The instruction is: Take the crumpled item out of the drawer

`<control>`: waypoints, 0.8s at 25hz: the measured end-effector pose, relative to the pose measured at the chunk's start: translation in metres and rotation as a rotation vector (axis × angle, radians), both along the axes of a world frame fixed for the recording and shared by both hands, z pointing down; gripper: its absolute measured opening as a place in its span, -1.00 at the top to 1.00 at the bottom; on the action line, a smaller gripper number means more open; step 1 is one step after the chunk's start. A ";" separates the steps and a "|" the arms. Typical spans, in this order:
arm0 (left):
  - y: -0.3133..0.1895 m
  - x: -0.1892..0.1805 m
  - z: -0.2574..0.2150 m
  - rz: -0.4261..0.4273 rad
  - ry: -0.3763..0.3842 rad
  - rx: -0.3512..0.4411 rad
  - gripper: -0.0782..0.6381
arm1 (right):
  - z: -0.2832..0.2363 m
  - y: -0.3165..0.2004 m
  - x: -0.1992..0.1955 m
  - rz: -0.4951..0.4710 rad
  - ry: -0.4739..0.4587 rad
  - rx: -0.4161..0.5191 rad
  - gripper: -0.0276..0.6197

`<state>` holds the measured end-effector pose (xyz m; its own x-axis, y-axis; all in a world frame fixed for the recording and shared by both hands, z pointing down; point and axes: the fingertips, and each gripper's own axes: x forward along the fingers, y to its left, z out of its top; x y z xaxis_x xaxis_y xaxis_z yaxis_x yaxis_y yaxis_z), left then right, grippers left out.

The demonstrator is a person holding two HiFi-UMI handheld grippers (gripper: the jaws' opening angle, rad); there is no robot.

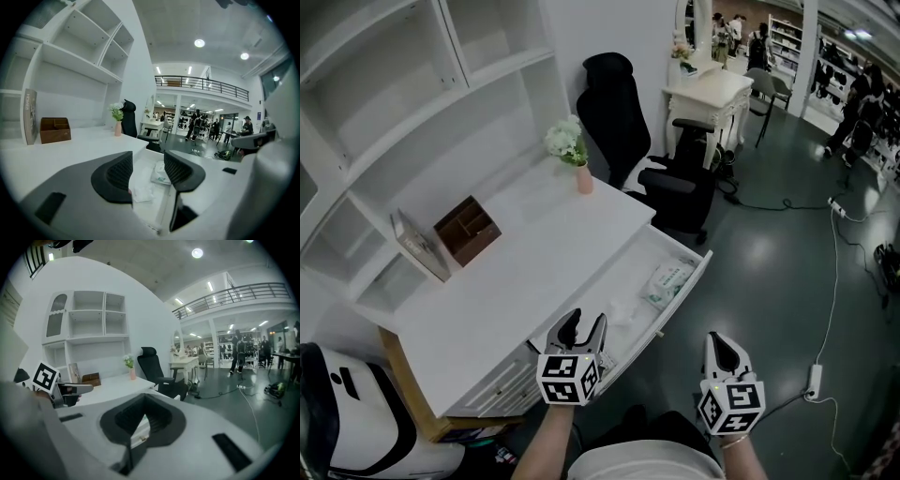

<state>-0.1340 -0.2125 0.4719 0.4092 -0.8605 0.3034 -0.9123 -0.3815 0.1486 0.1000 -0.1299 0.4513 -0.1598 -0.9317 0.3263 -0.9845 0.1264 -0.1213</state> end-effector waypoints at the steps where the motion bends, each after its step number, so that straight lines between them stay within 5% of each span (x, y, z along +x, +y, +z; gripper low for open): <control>1: -0.002 0.002 0.002 0.005 -0.004 -0.005 0.23 | 0.001 0.000 0.000 0.001 0.000 -0.004 0.91; 20: -0.066 0.031 0.070 0.005 -0.065 -0.165 0.23 | 0.006 -0.076 0.024 -0.042 -0.046 -0.014 0.91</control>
